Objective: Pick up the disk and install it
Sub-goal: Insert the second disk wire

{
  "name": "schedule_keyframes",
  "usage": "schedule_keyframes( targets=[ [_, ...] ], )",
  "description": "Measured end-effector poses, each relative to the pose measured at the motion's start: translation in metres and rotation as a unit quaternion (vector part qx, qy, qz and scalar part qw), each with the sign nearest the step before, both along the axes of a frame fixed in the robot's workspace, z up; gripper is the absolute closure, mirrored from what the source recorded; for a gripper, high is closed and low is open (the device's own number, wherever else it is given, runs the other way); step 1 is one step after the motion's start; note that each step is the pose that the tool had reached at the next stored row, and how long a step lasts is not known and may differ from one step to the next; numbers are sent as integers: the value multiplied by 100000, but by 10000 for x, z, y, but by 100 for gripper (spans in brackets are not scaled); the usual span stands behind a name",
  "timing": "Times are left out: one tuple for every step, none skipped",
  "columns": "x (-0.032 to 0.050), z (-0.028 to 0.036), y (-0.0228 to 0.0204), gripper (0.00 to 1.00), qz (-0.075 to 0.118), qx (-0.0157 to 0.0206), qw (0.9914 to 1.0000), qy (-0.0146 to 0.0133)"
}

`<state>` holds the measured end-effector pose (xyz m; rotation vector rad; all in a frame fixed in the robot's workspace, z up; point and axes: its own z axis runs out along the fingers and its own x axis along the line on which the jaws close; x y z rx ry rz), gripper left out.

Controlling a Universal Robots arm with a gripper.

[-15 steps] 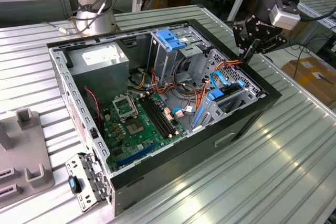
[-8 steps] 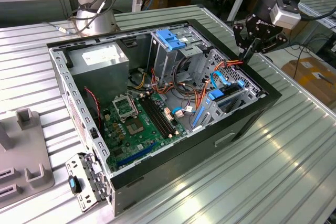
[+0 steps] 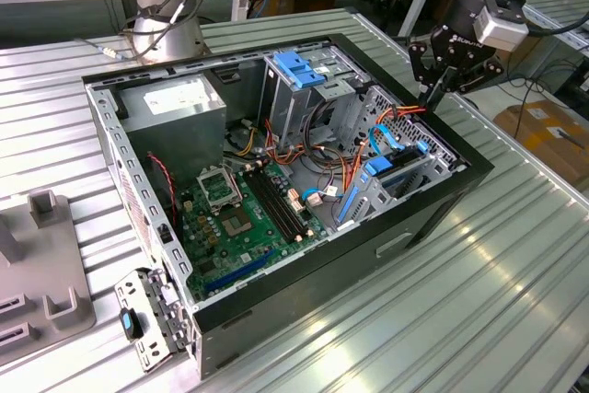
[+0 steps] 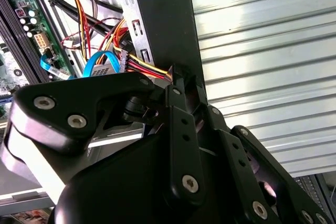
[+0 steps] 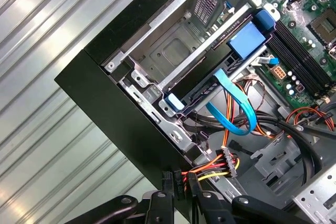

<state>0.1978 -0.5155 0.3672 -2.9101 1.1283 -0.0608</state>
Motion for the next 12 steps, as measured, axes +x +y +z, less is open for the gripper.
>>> schedule_keyframes(
  targets=[
    [0,0,0,75,14,-1,100000,0],
    [0,0,0,77,19,1,100000,2],
    [0,0,0,77,28,-5,100000,2],
    [0,0,0,83,38,-7,100000,1],
    [0,0,0,84,49,-4,100000,0],
    [0,0,0,84,64,-2,100000,1],
    [0,0,0,84,72,-2,100000,-1],
    [0,0,0,84,80,0,100000,-1],
    [0,0,0,84,92,-4,100000,1],
    [0,0,0,84,98,-3,100000,0],
    [0,0,0,84,111,0,100000,1],
    [0,0,0,84,122,-1,100000,0]
  ],
)
